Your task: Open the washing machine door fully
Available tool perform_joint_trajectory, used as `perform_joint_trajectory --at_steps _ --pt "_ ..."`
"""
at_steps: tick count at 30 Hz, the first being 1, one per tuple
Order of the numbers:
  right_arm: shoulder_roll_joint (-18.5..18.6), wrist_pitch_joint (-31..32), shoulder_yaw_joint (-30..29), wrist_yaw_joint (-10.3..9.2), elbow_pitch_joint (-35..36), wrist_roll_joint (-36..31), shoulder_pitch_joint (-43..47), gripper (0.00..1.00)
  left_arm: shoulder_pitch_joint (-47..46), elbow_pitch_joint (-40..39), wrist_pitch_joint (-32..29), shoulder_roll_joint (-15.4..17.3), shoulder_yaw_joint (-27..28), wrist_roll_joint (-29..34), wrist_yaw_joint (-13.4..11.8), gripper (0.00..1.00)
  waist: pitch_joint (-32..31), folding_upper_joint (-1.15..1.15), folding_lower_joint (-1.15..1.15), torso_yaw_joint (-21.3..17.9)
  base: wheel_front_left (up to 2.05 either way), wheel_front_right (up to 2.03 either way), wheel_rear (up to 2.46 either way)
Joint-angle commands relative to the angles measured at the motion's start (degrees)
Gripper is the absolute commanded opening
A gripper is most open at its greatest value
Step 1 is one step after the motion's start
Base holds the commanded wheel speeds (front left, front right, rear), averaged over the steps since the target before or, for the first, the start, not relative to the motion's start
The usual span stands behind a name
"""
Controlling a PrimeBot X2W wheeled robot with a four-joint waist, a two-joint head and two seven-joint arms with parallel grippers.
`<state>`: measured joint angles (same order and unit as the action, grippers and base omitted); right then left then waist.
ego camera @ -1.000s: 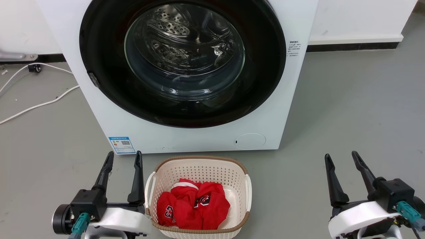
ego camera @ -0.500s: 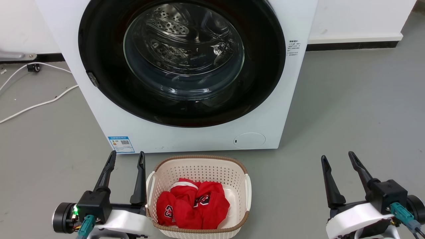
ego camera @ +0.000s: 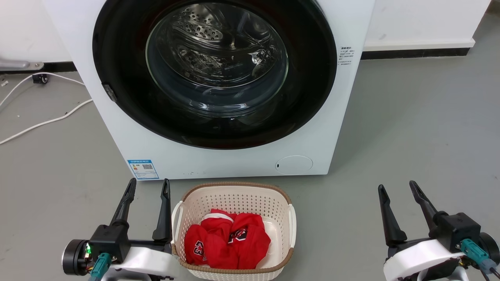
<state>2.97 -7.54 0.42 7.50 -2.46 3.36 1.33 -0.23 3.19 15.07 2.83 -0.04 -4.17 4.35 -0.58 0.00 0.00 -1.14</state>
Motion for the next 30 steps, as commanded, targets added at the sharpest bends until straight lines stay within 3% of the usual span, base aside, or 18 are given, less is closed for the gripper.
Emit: perform_joint_trajectory --at_steps 1,2,4,9,11,16,18,26,30 --pt "-0.17 -0.12 -0.14 -0.02 -0.32 0.60 -0.62 1.00 0.56 -0.01 0.15 0.09 -0.11 -0.12 -0.31 1.00 0.00 0.00 0.00 0.02 0.00 0.00 0.00" --pt "-0.17 -0.10 -0.15 -0.02 -0.41 0.63 -0.70 0.44 0.57 -0.02 0.15 0.09 -0.12 -0.14 -0.32 1.00 0.00 0.00 0.00 0.02 0.00 0.00 0.00" --pt "-0.17 0.01 -0.09 -0.02 -0.69 0.47 -0.79 0.00 0.58 -0.06 0.15 0.09 -0.14 -0.17 -0.39 1.00 0.00 0.00 0.00 0.01 0.00 0.00 0.00" --pt "-0.17 -0.76 0.07 -0.02 -1.16 2.11 -1.03 0.00 0.55 -0.07 0.15 0.09 -0.12 -0.27 -0.50 1.00 0.02 0.00 0.00 -0.03 0.00 0.00 0.00" --pt "-0.17 -1.71 0.16 -0.02 -1.48 6.10 -1.16 0.00 0.54 -0.02 0.15 0.09 -0.08 -0.29 -0.45 1.00 0.03 0.00 0.00 -0.07 0.00 0.00 0.00" --pt "-0.18 -4.98 1.36 -0.02 -4.60 29.44 -1.84 0.00 0.59 0.15 0.15 0.08 -0.01 -0.82 -0.56 1.00 0.03 0.00 0.00 -0.23 0.00 0.00 0.00" --pt "-0.14 -5.55 1.51 -0.02 -5.40 32.75 -2.14 0.00 0.56 0.14 0.15 0.08 -0.03 -0.94 -0.59 1.00 0.08 0.00 0.00 -0.26 0.00 0.00 0.00" --pt "-0.13 -7.57 2.00 -0.01 -8.30 61.36 -6.52 0.00 -0.56 -0.06 0.15 0.09 -0.22 -1.53 -1.03 1.00 1.19 0.00 0.00 -0.49 0.00 0.00 0.00" --pt "-0.12 -7.55 -0.65 -0.01 -8.15 71.39 -11.02 0.00 -1.61 -0.84 0.15 0.08 -0.12 -1.77 -1.40 1.00 3.21 0.00 0.00 -0.86 0.00 0.00 0.00"
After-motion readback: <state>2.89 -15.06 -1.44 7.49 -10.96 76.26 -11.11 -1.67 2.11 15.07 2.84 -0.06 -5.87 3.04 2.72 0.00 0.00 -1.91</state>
